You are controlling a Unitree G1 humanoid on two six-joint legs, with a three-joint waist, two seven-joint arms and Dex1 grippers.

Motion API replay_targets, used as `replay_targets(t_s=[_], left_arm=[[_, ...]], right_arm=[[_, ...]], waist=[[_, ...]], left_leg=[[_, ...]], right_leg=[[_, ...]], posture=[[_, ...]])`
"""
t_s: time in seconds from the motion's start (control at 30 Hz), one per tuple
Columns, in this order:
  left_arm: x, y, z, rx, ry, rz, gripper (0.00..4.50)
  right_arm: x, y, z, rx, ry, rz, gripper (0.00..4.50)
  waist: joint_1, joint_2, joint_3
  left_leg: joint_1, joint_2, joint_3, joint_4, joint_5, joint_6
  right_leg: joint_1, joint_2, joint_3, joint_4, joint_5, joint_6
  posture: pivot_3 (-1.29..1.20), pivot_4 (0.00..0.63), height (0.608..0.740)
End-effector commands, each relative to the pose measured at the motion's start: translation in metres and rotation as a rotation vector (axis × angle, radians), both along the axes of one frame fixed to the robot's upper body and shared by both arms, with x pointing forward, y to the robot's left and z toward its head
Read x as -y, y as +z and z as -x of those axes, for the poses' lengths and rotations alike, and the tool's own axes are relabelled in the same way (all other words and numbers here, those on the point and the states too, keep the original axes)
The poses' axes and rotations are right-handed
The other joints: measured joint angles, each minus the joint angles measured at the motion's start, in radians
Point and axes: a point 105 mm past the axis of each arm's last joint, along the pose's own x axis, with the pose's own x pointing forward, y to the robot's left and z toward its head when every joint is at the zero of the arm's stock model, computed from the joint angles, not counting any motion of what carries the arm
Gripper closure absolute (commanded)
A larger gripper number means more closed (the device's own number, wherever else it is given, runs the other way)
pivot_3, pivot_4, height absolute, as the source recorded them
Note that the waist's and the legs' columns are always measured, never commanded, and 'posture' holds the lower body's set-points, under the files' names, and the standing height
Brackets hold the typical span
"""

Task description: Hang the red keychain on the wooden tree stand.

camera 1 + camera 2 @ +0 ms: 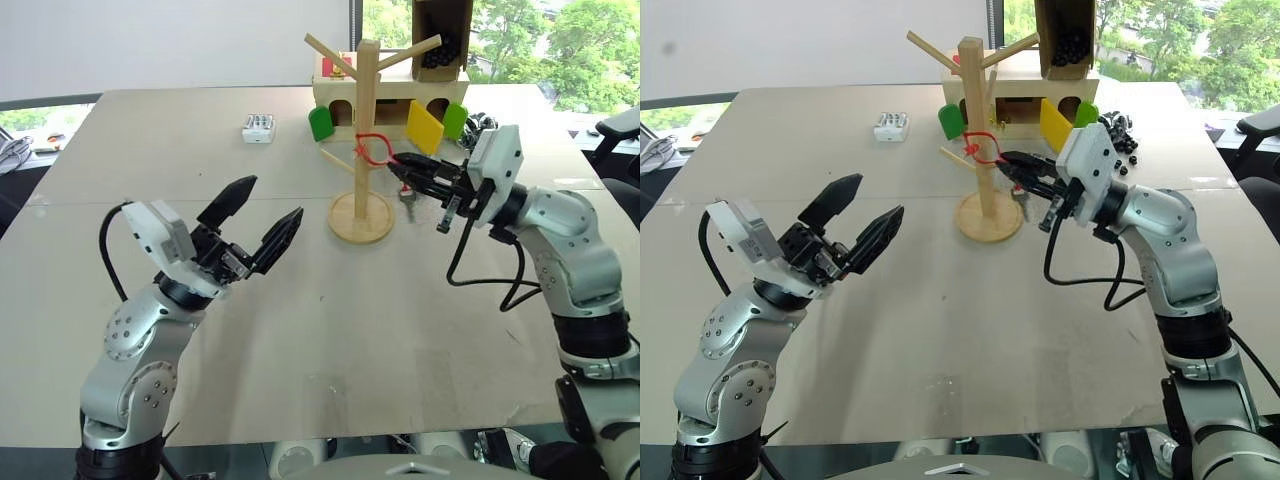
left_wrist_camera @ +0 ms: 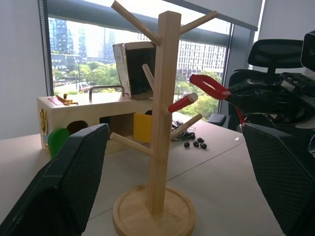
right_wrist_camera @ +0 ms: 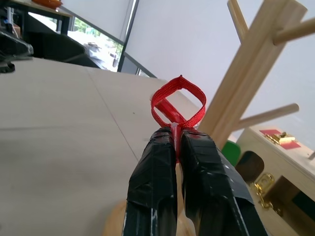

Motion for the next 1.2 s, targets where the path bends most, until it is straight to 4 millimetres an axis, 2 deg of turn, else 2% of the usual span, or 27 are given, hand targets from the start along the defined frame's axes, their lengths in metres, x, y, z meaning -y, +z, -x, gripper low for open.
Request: replay_targets(t_s=[0.03,0.17,0.3,0.47,0.7,0.8,0.9,0.93,1.0,1.03,1.1,1.2], left_arm=[[0.000,0.004,0.002,0.029,-0.002,-0.005,0.00],[-0.001,0.003,0.001,0.026,-0.001,-0.005,0.00],[0.001,0.001,0.003,0.025,-0.003,-0.002,0.00],[0.002,0.002,0.003,0.028,-0.001,-0.002,0.00],[0.002,0.002,0.003,0.033,0.002,-0.001,0.00],[0.002,0.003,0.003,0.035,0.002,-0.001,0.00],[0.003,0.003,0.003,0.036,0.001,-0.002,0.00],[0.003,0.002,0.003,0.035,0.001,-0.001,0.00],[0.003,0.002,0.002,0.031,0.007,0.001,0.00],[0.000,0.000,-0.003,0.022,0.040,0.000,0.00],[-0.006,-0.009,-0.014,-0.017,0.124,-0.003,0.00],[-0.021,-0.030,-0.035,-0.123,0.296,0.053,0.00]], right_arm=[[-0.010,0.010,0.011,0.078,0.038,0.002,4.47],[-0.016,0.003,0.010,0.067,0.048,0.015,4.47],[-0.021,0.002,0.001,0.059,0.032,0.002,4.47],[-0.019,0.002,-0.010,0.066,-0.001,-0.016,4.47],[-0.018,-0.009,-0.023,0.052,-0.035,-0.003,4.47],[-0.016,-0.009,-0.026,0.045,-0.041,-0.019,3.35],[-0.012,-0.004,-0.028,0.036,-0.057,-0.081,2.04],[-0.008,-0.001,-0.030,0.028,-0.070,-0.118,1.43],[0.005,0.006,-0.034,-0.012,-0.111,-0.225,0.73],[0.020,0.005,-0.041,-0.043,-0.168,-0.275,0.55],[0.047,-0.004,-0.053,-0.097,-0.287,-0.341,0.55],[0.092,-0.035,-0.067,-0.166,-0.494,-0.371,0.55]], waist=[[0.000,0.000,0.000],[-0.001,0.000,0.000],[-0.002,0.000,0.000],[-0.002,0.000,0.000],[-0.002,0.000,0.000],[-0.003,0.000,0.000],[-0.003,0.000,0.000],[-0.002,0.000,0.000],[-0.002,0.000,0.000],[-0.001,0.000,0.000],[0.006,0.000,0.000],[0.015,-0.001,0.000]], left_leg=[[0.000,0.000,0.000,0.000,0.000,0.000],[0.000,0.000,0.000,0.000,0.000,0.000],[0.000,0.000,0.000,0.000,0.000,0.000],[0.000,0.000,0.000,0.000,0.000,0.000],[0.000,0.000,0.000,0.000,0.000,0.000],[0.000,0.000,0.000,0.000,0.000,0.000],[0.000,0.000,0.000,0.000,0.000,0.000],[0.000,0.000,0.000,0.000,0.000,0.000],[0.000,0.000,0.000,0.000,0.000,0.000],[0.000,0.000,0.000,0.000,0.000,0.000],[0.000,0.000,0.000,0.000,0.000,0.000],[0.000,-0.001,0.000,0.000,0.000,0.000]], right_leg=[[0.000,0.000,0.000,0.000,0.000,0.000],[0.000,0.000,0.000,0.000,0.000,0.000],[0.000,0.000,0.000,0.000,0.000,0.000],[0.000,0.000,0.000,0.000,0.000,0.000],[0.000,0.000,0.000,0.000,0.000,0.000],[0.000,0.000,0.000,0.000,0.000,0.000],[0.000,0.000,0.000,0.000,0.000,0.000],[0.000,0.000,0.000,0.000,0.000,0.000],[0.000,0.000,0.000,0.000,0.000,0.000],[0.000,0.000,0.000,0.000,0.000,0.000],[0.000,-0.001,0.000,0.000,0.000,0.000],[0.001,-0.001,0.000,0.000,0.000,0.000]], posture=[[0.00,0.150,0.740],[0.00,0.150,0.740],[0.00,0.150,0.740],[0.00,0.150,0.740],[0.00,0.150,0.740],[0.00,0.150,0.740],[0.00,0.150,0.740],[0.00,0.150,0.740],[0.00,0.150,0.740],[0.00,0.150,0.740],[0.00,0.150,0.740],[0.00,0.150,0.740]])
